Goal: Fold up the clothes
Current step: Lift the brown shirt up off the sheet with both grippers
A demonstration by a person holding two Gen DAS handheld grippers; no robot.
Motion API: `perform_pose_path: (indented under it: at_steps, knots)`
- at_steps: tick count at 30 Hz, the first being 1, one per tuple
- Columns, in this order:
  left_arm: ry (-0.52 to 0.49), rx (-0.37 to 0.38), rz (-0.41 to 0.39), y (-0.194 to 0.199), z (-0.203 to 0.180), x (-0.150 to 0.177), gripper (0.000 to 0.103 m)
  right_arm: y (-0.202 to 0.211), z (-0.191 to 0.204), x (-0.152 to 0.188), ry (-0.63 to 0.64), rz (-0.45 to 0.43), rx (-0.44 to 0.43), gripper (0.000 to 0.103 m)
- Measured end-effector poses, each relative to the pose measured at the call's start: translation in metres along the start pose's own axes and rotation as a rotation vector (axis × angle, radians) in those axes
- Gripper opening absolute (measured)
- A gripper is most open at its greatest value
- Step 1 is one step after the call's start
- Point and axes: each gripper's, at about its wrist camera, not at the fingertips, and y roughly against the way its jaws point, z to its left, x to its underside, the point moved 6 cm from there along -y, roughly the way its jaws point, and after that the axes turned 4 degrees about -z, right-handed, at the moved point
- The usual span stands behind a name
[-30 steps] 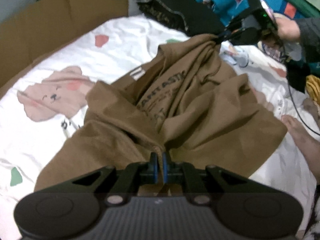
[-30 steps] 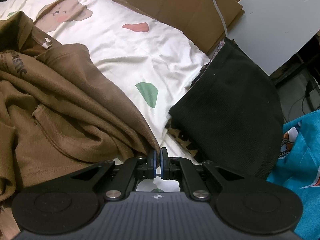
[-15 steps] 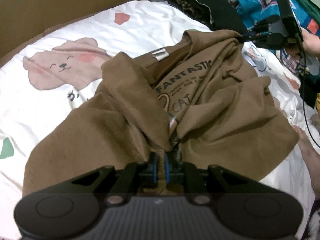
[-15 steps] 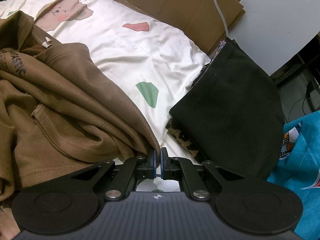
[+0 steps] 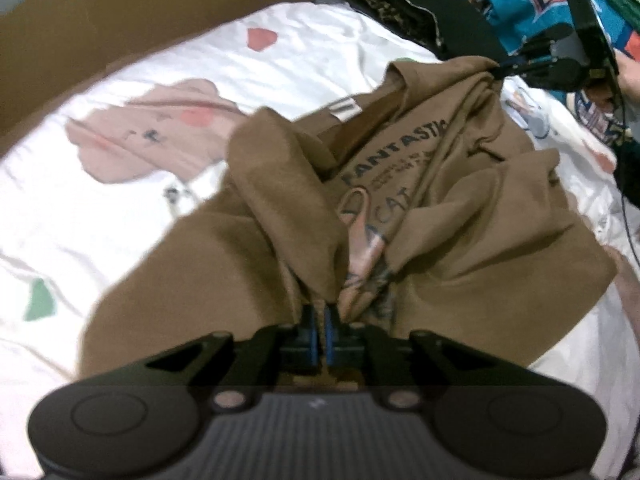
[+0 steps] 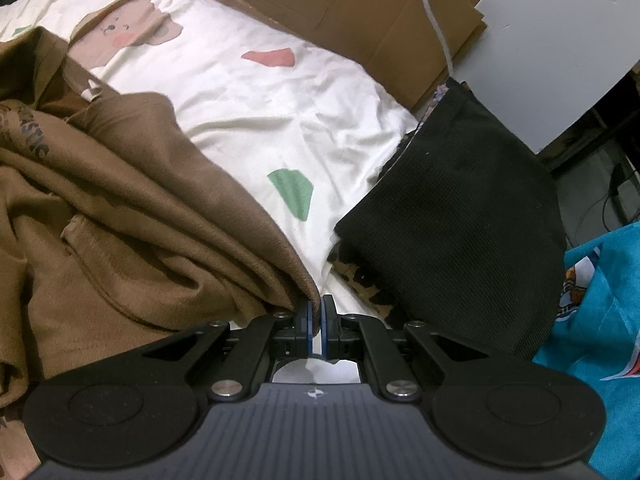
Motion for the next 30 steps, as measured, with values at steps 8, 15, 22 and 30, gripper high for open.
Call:
perform_pose_path:
  at_steps: [8,15,22,30]
  knots:
    - [-0.029,-0.204,-0.014,0.049,0.045,-0.012,0.004,0.014,-0.014,-0.020,-0.032,-0.070,0.036,0.002]
    - [-0.058,-0.418,-0.038,0.110,0.094,-0.026,0.003,0.034,-0.027,-0.055,-0.059,-0.155,0.075,0.002]
    - [-0.063,-0.573,-0.100,0.168,0.121,-0.040,0.003,0.066,-0.032,-0.101,-0.067,-0.261,0.113,0.001]
    - [-0.092,-0.684,-0.195,0.240,0.120,-0.059,0.003,0.124,-0.043,-0.142,-0.086,-0.370,0.145,0.001]
